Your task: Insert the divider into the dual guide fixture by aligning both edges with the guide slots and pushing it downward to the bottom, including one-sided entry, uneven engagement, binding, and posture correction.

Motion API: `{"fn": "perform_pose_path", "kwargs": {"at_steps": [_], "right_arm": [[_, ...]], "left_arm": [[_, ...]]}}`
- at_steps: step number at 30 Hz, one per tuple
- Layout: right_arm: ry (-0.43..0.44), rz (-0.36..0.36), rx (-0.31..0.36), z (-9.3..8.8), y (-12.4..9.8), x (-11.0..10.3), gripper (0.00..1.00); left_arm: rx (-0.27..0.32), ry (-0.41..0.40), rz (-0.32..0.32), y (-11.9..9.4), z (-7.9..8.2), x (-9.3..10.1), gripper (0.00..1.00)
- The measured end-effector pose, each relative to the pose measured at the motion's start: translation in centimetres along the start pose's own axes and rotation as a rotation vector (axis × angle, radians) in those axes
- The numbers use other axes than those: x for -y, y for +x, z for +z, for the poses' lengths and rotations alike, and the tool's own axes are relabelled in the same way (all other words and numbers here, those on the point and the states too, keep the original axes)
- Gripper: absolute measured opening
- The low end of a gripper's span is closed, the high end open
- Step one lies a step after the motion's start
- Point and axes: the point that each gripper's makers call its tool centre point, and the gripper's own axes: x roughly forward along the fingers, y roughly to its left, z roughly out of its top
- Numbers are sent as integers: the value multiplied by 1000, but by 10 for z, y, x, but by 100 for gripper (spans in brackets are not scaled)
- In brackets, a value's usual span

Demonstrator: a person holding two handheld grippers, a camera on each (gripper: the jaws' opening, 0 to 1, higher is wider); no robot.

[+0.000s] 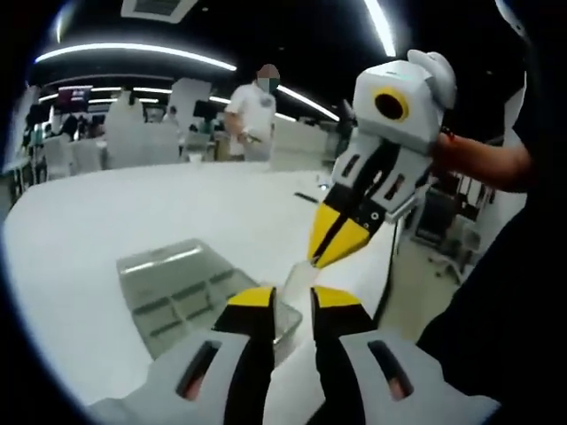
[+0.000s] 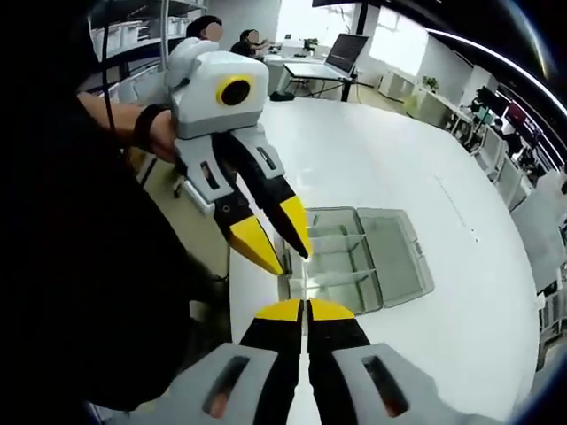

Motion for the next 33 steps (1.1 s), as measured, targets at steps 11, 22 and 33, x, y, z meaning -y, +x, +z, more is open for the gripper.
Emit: {"fn": "perform_pose_path", "kwargs": {"at_steps": [11,22,33], "right_arm": [[-38,25,-38,1,7,11,0],[-73,56,-78,-1,18,19,0],[-95,72,-108,-5,26,30,0]], "left_arm": [[0,-15,42,-16,-7,-9,20],[13,-13,97,-30,-10,-17,28],[10,-7,155,-36,-14,-29,52]]}}
